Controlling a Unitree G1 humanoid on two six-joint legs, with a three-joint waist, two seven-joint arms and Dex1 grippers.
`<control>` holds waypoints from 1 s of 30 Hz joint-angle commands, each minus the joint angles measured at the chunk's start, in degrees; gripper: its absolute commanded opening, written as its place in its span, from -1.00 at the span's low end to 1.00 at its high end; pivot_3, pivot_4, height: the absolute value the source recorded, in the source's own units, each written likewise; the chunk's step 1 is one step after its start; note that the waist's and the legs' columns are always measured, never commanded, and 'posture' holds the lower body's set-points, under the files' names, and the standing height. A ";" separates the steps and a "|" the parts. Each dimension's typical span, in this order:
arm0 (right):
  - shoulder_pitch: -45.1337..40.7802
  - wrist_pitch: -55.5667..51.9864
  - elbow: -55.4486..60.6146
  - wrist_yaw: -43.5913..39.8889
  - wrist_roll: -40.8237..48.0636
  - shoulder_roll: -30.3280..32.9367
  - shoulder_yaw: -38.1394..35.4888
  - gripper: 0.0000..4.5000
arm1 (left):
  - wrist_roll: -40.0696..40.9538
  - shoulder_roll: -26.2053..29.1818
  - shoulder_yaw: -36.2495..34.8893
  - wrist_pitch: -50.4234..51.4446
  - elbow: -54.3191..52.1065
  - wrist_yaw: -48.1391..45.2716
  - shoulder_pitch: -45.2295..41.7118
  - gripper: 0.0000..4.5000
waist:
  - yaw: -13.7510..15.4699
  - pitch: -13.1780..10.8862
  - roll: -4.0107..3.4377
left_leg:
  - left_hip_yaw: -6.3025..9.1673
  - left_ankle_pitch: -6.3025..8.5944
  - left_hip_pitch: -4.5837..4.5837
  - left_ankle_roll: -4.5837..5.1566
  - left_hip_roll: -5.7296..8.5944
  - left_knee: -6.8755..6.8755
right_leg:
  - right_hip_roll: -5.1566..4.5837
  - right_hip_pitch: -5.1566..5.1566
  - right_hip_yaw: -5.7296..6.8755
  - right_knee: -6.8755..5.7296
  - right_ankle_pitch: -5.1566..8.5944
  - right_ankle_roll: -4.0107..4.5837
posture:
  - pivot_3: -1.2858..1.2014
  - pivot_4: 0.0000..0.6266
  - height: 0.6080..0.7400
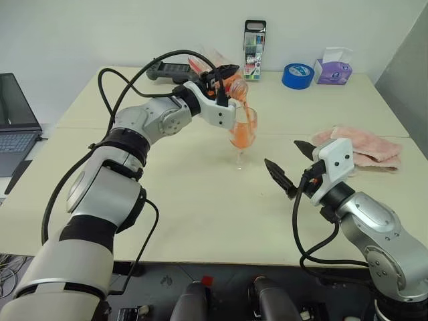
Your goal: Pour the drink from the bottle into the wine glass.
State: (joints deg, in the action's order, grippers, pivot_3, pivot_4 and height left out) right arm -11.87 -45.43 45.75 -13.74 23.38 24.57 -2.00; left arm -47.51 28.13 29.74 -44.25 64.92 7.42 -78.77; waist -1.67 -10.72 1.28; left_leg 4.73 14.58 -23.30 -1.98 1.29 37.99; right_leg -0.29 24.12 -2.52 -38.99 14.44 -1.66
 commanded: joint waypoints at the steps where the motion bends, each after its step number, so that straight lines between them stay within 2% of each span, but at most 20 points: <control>1: -0.77 1.80 0.82 -0.46 -0.69 0.40 -0.27 1.00 | 0.35 0.96 -0.20 -0.33 -0.54 1.27 -2.35 -0.06 | 0.00 0.00 0.00 | 0.00 0.00 0.00 0.00 0.00 0.00 | 0.00 0.00 0.00 0.00 0.00 0.00 | 0.03 -0.52 1.00; 14: -1.42 2.56 -0.10 -1.66 -1.56 0.42 -0.07 1.00 | 2.26 1.18 -1.32 -0.20 -0.54 0.55 -1.46 -0.06 | 0.00 0.00 0.00 | 0.00 0.00 0.00 0.00 0.00 0.01 | 0.00 0.00 0.00 -0.01 0.00 0.00 | 0.03 -0.52 1.00; 18: -2.49 2.04 -0.05 -2.19 -0.77 0.32 -0.83 1.00 | 5.42 0.76 -3.27 -1.04 -0.55 -0.68 -0.52 -0.06 | 0.00 0.00 0.00 | 0.00 0.00 0.00 0.00 0.00 0.01 | 0.00 0.00 0.00 -0.01 0.00 0.00 | 0.03 -0.52 1.00; 26: -13.87 -5.25 1.00 -3.72 7.73 1.18 -3.93 1.00 | 25.57 -1.97 -14.76 -0.40 -2.32 -17.60 5.06 -0.06 | -0.04 0.00 -0.01 | -0.01 -0.01 0.04 0.00 -0.02 0.04 | -0.03 -0.01 0.00 -0.06 -0.01 0.01 | 0.03 -0.52 1.00; 30: -23.79 -12.44 -1.20 -3.51 14.26 2.09 -5.71 1.00 | 41.39 -4.38 -24.57 8.73 -6.38 -29.34 8.90 -0.06 | -0.11 0.01 -0.01 | 0.00 -0.01 0.03 0.00 -0.09 0.05 | -0.07 0.01 0.02 -0.09 -0.01 0.02 | 0.03 -0.52 1.00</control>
State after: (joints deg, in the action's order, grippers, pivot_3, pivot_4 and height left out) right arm -33.28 -55.54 44.40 -17.37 34.77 26.21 -5.94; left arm -13.52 23.87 10.08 -39.34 62.17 -18.07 -69.47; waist -1.78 -10.71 1.27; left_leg 4.75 14.57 -23.26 -1.97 1.19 38.04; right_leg -0.36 24.13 -2.48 -39.08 14.43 -1.63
